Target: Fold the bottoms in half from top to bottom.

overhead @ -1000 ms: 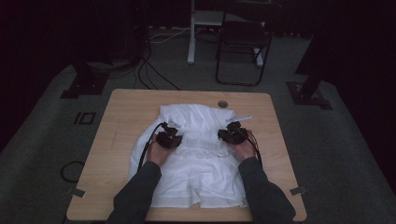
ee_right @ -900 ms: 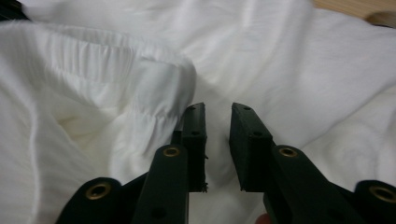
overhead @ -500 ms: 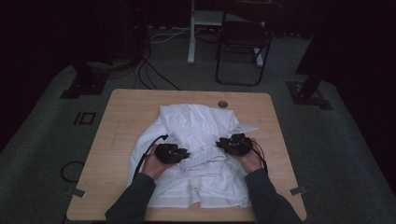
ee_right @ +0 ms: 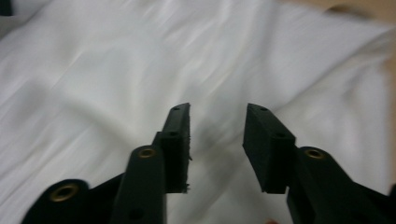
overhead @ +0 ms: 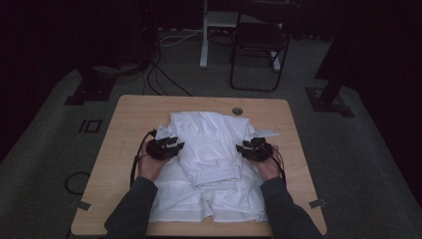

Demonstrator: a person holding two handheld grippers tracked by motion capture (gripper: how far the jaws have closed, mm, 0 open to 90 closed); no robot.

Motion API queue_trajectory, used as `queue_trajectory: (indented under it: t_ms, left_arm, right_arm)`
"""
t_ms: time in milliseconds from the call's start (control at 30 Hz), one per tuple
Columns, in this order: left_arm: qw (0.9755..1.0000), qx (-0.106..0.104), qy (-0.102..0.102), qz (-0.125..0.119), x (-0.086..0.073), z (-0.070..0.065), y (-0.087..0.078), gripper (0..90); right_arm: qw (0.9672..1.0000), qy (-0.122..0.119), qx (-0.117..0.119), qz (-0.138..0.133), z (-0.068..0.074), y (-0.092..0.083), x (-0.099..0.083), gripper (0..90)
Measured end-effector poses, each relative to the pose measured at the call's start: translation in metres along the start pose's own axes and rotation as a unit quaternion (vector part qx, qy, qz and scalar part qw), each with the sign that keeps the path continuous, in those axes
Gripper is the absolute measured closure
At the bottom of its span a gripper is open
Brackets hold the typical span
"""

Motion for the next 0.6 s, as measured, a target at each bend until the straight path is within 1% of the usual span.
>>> queue_trajectory:
  t_ms: [33,67,100,133,167,200,233,267,300,333,367,433,467,533,600]
  left_arm:
    - [1.0000,0.005,-0.003,-0.001,0.002,0.005,0.002,58.4]
    - [0.9999,0.017,-0.003,0.002,0.004,0.013,0.009,56.2]
    - [0.9997,0.023,-0.002,0.011,0.002,0.018,0.016,55.4]
    - [0.9993,0.030,-0.005,0.020,-0.001,0.023,0.024,55.4]
    - [0.9989,0.034,-0.009,0.030,-0.006,0.027,0.033,55.4]
    - [0.9975,0.028,-0.024,0.061,-0.022,0.030,0.050,55.4]
    - [0.9966,0.023,-0.030,0.073,-0.029,0.030,0.056,55.5]
    - [0.9966,0.023,-0.030,0.073,-0.029,0.030,0.056,55.5]
    - [0.9961,0.020,-0.031,0.080,-0.034,0.029,0.060,55.5]
    - [0.9960,0.014,-0.037,0.081,-0.040,0.028,0.063,55.9]
    - [0.9964,0.014,-0.043,0.073,-0.042,0.027,0.062,55.9]
    - [0.9966,0.010,-0.049,0.065,-0.047,0.023,0.058,56.3]
    - [0.9966,0.010,-0.049,0.065,-0.047,0.023,0.058,56.3]
    - [0.9968,0.008,-0.049,0.063,-0.050,0.019,0.054,56.5]
    - [0.9971,0.006,-0.047,0.059,-0.054,0.011,0.047,56.6]
  right_arm:
    - [1.0000,0.000,0.000,0.000,0.000,0.000,0.000,57.0]
    - [1.0000,0.008,-0.003,-0.004,-0.004,0.004,0.004,55.1]
    - [0.9998,0.019,-0.009,-0.005,-0.012,0.020,0.011,52.2]
    - [0.9997,0.021,-0.014,0.000,-0.014,0.028,0.011,52.2]
    - [0.9997,0.021,-0.014,0.000,-0.014,0.028,0.011,51.5]
    - [0.9993,0.021,-0.024,0.019,-0.018,0.044,0.008,51.5]
    - [0.9988,0.016,-0.032,0.032,-0.020,0.052,0.004,51.5]
    - [0.9988,0.016,-0.032,0.032,-0.020,0.052,0.004,51.5]
    - [0.9982,0.014,-0.039,0.044,-0.021,0.058,-0.001,51.5]
    - [0.9968,0.011,-0.050,0.061,-0.024,0.065,-0.009,51.1]
    - [0.9968,0.011,-0.050,0.061,-0.024,0.065,-0.009,51.1]
    - [0.9971,0.023,-0.049,0.054,-0.025,0.063,-0.014,52.1]
    - [0.9971,0.023,-0.049,0.054,-0.025,0.063,-0.014,52.1]
    - [0.9969,0.017,-0.049,0.059,-0.025,0.059,-0.017,52.3]
    - [0.9970,0.017,-0.046,0.060,-0.024,0.054,-0.021,52.5]
Point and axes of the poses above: each handheld gripper's, and its own axes: y roughly forward along the jaws, x roughly out of its top, z roughly to its left, the point moved 7 cm from there along y, roughly forward along the jaws, and after that the axes turned 5 degrees about y, right-handed, at the moved point
